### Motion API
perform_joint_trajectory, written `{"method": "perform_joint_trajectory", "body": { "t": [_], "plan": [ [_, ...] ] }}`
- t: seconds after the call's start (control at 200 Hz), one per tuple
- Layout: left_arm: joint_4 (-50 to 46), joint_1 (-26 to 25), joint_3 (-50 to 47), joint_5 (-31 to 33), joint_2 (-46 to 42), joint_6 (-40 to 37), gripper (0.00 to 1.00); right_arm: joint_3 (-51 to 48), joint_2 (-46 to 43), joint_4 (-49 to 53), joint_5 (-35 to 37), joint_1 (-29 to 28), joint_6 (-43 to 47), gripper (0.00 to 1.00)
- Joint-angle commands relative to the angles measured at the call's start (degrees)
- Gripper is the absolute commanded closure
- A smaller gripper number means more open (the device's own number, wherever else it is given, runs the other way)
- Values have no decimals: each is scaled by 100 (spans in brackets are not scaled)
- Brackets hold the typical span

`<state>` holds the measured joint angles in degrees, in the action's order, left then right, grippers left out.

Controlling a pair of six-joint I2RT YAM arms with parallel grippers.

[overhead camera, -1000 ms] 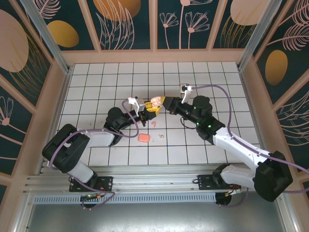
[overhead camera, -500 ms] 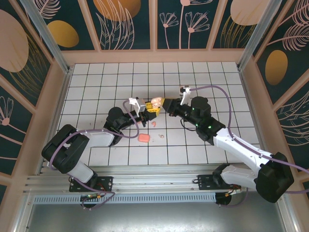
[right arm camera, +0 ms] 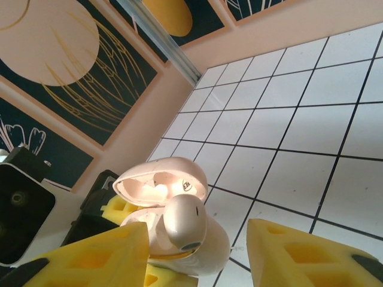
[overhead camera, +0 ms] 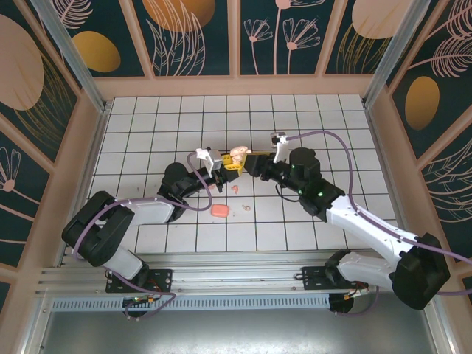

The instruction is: Insert the wireless bluetooth earbuds into the charging case

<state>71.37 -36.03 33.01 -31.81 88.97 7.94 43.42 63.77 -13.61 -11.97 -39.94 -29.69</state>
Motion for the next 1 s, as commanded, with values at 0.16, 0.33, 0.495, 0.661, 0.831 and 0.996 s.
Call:
{"method": "perform_joint_trajectory", "body": {
  "t": [0.16, 0.33, 0.495, 0.661, 0.831, 0.996],
  "plan": [
    [132, -10, 153, 58, -209, -241, 92, 640, -420, 500, -183, 10, 271, 42],
    [115, -15, 162, 25, -203, -250, 92, 866, -421, 668, -608, 261, 34, 41],
    [79, -14, 170, 5, -201, -275, 92, 1216, -140, 1155, -847, 543, -280, 50],
    [43, -17, 188, 3, -220, -311, 92, 1331, 101, 1219, -1174, 636, -379, 55],
    [17, -21, 215, -8, -238, -319, 92, 1317, 224, 1166, -1377, 654, -432, 62],
    [-9, -14, 223, -10, -231, -338, 92, 1266, 231, 1064, -1550, 648, -485, 69]
  ]
}}
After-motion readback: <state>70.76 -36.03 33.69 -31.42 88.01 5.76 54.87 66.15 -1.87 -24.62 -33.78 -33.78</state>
